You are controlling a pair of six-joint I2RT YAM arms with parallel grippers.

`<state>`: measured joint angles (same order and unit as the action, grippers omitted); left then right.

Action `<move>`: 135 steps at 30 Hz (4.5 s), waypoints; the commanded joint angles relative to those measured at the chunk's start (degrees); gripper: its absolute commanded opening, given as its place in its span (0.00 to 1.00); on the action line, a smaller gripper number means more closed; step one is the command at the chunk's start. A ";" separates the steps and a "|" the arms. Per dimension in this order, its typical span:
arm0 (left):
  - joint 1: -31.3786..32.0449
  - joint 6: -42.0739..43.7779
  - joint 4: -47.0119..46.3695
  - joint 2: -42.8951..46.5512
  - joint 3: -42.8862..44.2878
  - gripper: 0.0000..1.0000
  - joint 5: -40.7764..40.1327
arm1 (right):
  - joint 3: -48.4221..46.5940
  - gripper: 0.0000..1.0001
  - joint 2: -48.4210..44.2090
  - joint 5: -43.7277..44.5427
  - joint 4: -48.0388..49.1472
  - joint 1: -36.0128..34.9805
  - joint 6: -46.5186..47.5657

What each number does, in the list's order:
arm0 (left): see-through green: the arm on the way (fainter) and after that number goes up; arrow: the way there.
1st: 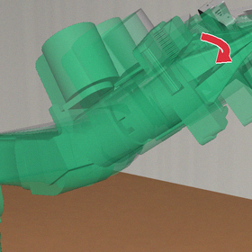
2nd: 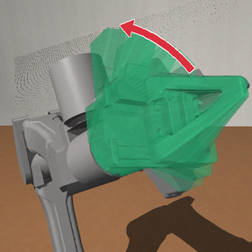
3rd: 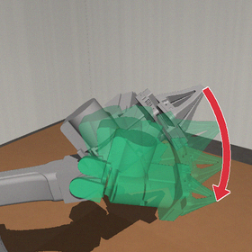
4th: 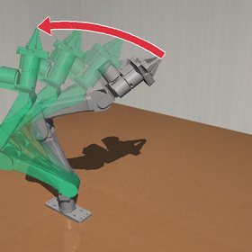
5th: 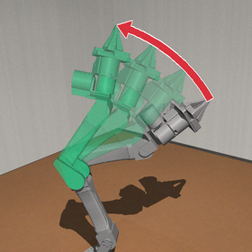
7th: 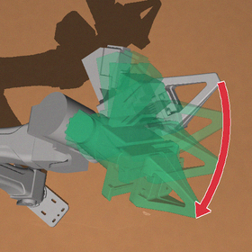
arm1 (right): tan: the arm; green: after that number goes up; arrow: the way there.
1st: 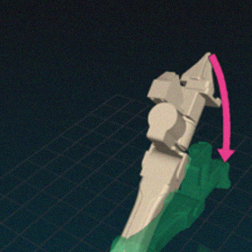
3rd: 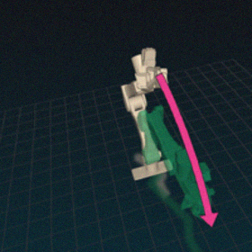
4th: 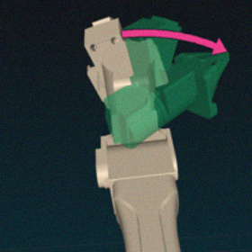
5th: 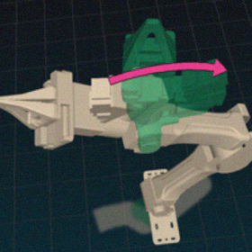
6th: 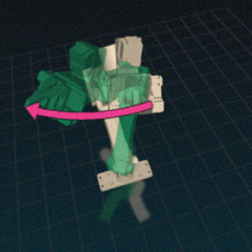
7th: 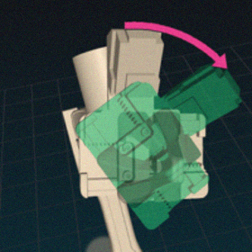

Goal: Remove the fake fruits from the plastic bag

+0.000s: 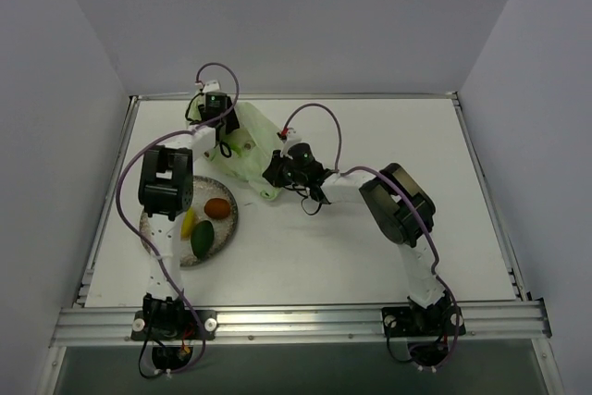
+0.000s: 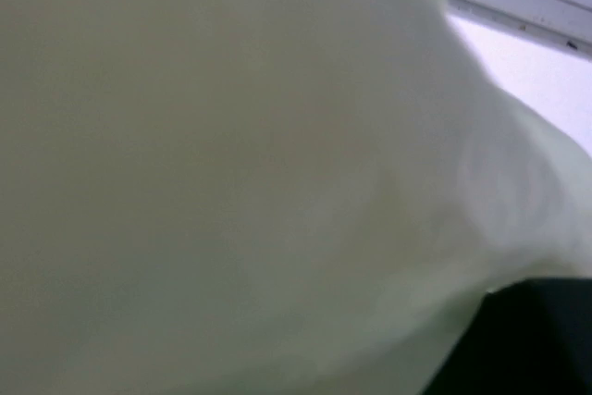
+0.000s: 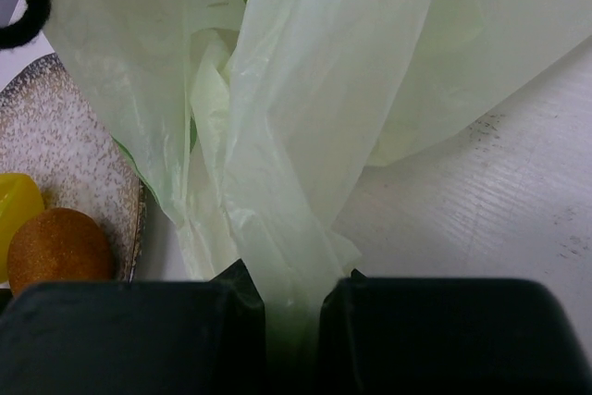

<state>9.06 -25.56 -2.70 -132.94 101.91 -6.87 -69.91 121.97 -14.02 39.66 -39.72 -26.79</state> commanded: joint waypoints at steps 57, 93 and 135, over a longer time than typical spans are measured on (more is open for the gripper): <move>1.39 -13.11 11.31 65.44 -53.85 0.69 -10.08 | 11.20 0.00 -11.15 -1.01 5.60 3.60 -2.22; 0.08 -5.99 8.76 24.48 -23.50 0.51 -15.72 | 11.99 0.00 -12.37 -0.57 5.69 2.72 -1.87; 2.28 -12.50 1.29 23.61 -29.84 0.31 -2.88 | 12.17 0.00 -11.67 0.31 5.34 1.93 -1.60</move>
<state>11.20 -38.68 -0.78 -109.10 69.25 -7.03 -57.52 112.38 -14.79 44.47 -37.58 -28.69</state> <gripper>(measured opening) 0.334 0.001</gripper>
